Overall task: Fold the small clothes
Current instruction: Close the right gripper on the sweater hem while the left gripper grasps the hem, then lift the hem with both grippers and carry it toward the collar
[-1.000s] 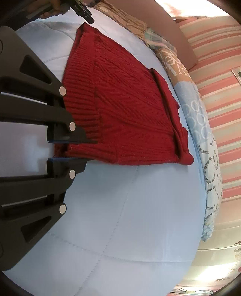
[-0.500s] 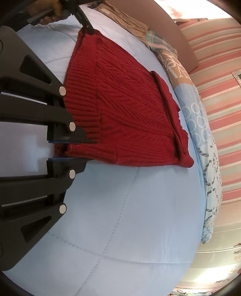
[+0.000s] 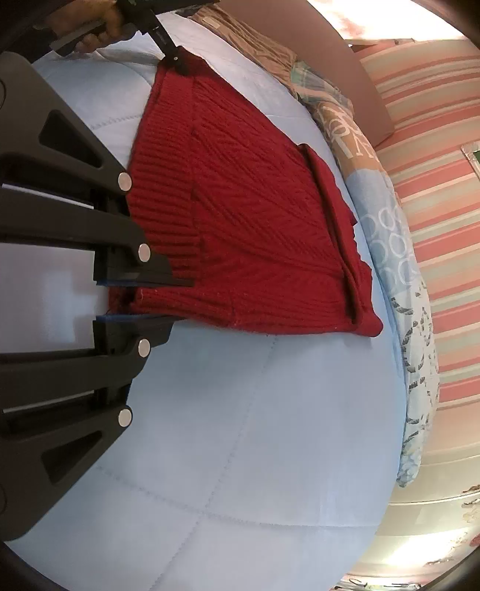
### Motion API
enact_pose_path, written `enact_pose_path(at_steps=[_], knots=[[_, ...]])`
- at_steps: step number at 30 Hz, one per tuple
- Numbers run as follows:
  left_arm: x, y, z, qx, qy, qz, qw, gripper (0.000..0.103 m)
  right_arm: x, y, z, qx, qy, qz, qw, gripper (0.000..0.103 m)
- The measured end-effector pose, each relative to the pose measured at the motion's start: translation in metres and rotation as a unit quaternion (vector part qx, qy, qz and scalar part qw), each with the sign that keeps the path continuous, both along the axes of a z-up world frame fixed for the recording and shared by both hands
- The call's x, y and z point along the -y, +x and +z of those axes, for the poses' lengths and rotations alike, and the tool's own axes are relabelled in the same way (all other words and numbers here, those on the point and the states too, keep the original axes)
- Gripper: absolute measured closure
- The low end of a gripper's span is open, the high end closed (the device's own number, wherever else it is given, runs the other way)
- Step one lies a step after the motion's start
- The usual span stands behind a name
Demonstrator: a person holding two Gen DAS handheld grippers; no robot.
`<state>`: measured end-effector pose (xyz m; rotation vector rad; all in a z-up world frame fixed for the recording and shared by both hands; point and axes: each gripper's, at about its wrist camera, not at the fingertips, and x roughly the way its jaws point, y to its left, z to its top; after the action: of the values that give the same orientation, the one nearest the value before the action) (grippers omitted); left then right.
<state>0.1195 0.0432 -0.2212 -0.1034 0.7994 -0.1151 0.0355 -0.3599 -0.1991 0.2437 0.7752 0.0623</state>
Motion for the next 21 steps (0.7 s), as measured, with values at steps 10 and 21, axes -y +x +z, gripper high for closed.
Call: enact_pose_path(at_steps=[10, 21], knots=[[-0.001, -0.015, 0.020, 0.012, 0.020, -0.001, 0.9997, 0.096, -0.007, -0.017, 0.013, 0.007, -0.018, 0.001, 1.000, 0.094], [-0.005, -0.059, 0.042, -0.001, 0.048, -0.005, 0.9989, 0.096, -0.016, -0.064, 0.039, 0.016, -0.025, 0.009, 1.000, 0.094]])
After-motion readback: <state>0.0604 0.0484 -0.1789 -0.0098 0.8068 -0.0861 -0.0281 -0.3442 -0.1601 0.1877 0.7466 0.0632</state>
